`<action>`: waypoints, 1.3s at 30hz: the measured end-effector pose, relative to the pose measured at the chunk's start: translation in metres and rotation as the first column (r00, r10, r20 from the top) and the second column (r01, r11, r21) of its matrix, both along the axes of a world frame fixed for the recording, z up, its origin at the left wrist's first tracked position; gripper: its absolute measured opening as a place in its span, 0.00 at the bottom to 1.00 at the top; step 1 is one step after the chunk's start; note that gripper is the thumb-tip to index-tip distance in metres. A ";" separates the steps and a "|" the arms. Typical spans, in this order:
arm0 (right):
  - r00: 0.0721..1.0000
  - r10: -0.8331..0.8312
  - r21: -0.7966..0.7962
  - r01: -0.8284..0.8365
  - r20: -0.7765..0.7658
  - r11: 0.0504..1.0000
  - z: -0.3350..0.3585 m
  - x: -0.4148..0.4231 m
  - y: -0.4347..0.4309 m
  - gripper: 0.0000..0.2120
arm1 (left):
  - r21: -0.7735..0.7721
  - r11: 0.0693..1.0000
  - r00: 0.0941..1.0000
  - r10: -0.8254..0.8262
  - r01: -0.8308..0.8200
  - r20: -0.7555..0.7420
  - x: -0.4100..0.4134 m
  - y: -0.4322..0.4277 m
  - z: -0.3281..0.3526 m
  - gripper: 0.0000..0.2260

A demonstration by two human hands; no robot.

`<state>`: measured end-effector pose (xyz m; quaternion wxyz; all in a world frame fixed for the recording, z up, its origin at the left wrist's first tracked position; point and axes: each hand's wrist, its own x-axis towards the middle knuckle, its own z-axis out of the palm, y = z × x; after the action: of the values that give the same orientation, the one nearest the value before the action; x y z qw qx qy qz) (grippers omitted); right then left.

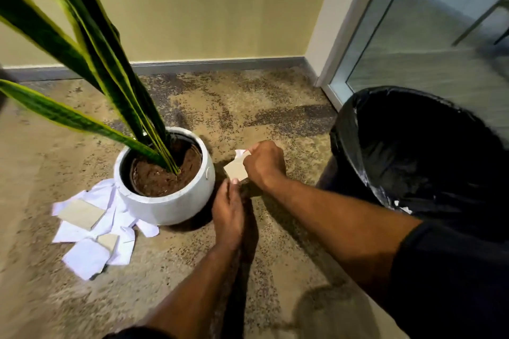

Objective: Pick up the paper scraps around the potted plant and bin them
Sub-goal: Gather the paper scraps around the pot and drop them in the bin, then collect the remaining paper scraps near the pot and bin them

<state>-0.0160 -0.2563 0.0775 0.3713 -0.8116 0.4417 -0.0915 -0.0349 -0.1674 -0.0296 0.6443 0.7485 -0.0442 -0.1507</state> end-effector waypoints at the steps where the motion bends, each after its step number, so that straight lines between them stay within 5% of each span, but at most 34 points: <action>1: 1.000 0.016 -0.012 -0.016 0.010 1.000 0.009 -0.004 0.003 0.05 | -0.116 0.992 0.992 0.038 -0.051 -0.118 -0.001 -0.005 0.012 0.17; 4: 0.996 0.083 -0.051 -0.082 0.019 0.995 0.032 -0.013 0.008 0.05 | -0.401 0.871 0.875 0.062 -0.282 -0.481 0.006 -0.017 0.044 0.09; 8: 0.986 0.084 -0.117 -0.067 0.147 0.991 0.070 -0.025 0.012 0.09 | -0.472 0.814 0.866 0.073 -0.339 -0.495 0.021 -0.015 0.088 0.08; 13: 0.912 0.025 -0.261 0.090 0.409 0.961 0.134 -0.042 0.002 0.12 | -0.438 0.857 0.938 0.133 -0.271 -0.319 0.024 -0.003 0.137 0.06; 19: 0.869 -0.129 -0.302 0.301 0.477 0.905 0.195 -0.080 -0.058 0.05 | -0.168 0.985 0.969 0.004 0.039 0.248 -0.015 -0.024 0.198 0.05; 22: 0.915 -0.193 -0.353 0.322 0.355 0.878 0.206 -0.102 -0.091 0.10 | -0.099 0.987 0.916 -0.081 0.130 0.392 -0.037 -0.048 0.220 0.09; 25: 0.991 -0.129 -0.323 0.129 0.024 0.938 0.210 -0.120 -0.114 0.06 | 0.077 0.987 0.812 -0.157 0.138 0.562 -0.058 -0.068 0.228 0.13; 29: 0.947 -0.051 -0.264 -0.036 -0.318 0.964 0.201 -0.140 -0.125 0.05 | 0.271 0.948 0.761 -0.300 0.169 0.575 -0.078 -0.087 0.224 0.11; 35: 0.837 -0.004 -0.413 -0.266 -0.547 0.871 0.207 -0.139 -0.120 0.09 | 0.297 0.924 0.685 -0.379 0.242 0.622 -0.080 -0.089 0.213 0.21; 39: 0.884 0.021 -0.535 -0.301 -0.466 0.789 0.209 -0.117 -0.107 0.09 | 0.182 0.938 0.655 -0.337 0.296 0.676 -0.057 -0.056 0.220 0.13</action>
<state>-0.1325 -0.3636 0.2864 -0.0034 -0.9211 0.3892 -0.0081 -0.0920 -0.2236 0.1907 0.5221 0.7476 -0.4092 0.0319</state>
